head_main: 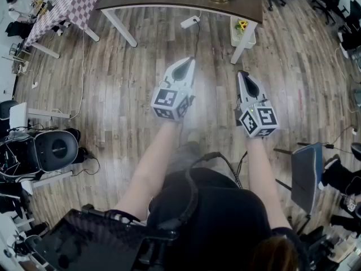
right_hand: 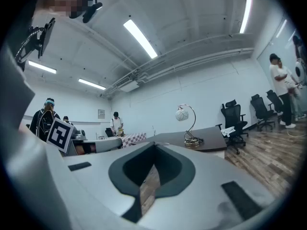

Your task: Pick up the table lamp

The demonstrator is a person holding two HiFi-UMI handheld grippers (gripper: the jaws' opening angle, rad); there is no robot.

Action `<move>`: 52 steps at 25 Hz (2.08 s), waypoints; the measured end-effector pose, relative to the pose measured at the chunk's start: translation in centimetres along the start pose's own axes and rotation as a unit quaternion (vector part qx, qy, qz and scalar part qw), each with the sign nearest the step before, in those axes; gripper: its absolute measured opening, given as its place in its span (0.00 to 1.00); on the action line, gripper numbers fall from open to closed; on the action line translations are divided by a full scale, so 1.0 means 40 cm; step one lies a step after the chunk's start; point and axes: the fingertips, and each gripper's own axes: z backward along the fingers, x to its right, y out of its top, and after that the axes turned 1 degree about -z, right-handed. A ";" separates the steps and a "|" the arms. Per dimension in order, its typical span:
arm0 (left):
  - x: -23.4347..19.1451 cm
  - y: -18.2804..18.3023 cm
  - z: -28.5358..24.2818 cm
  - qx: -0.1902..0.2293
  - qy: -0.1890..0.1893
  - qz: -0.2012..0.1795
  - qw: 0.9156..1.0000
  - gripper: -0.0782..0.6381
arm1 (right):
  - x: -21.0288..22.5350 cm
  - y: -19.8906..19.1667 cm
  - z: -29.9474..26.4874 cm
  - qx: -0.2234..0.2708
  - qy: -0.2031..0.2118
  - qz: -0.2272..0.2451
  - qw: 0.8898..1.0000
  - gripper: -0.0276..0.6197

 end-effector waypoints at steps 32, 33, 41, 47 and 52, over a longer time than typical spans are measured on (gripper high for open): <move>-0.190 -0.050 -0.215 -0.022 -0.046 0.022 0.998 0.12 | 0.045 -0.023 -0.286 -0.010 -0.024 -0.014 1.000 0.04; -0.195 -0.050 -0.223 -0.022 -0.045 0.022 0.999 0.12 | 0.050 -0.022 -0.297 -0.009 -0.023 -0.015 1.000 0.04; -0.248 -0.050 -0.299 -0.019 -0.031 0.014 0.999 0.12 | 0.090 -0.019 -0.394 -0.001 0.007 -0.019 1.000 0.04; -0.300 -0.055 -0.382 -0.022 -0.020 0.016 0.999 0.12 | 0.140 -0.013 -0.485 -0.006 0.019 -0.023 1.000 0.04; -0.325 -0.061 -0.453 -0.026 -0.013 0.022 0.999 0.12 | 0.191 0.001 -0.541 -0.001 0.027 -0.035 0.999 0.04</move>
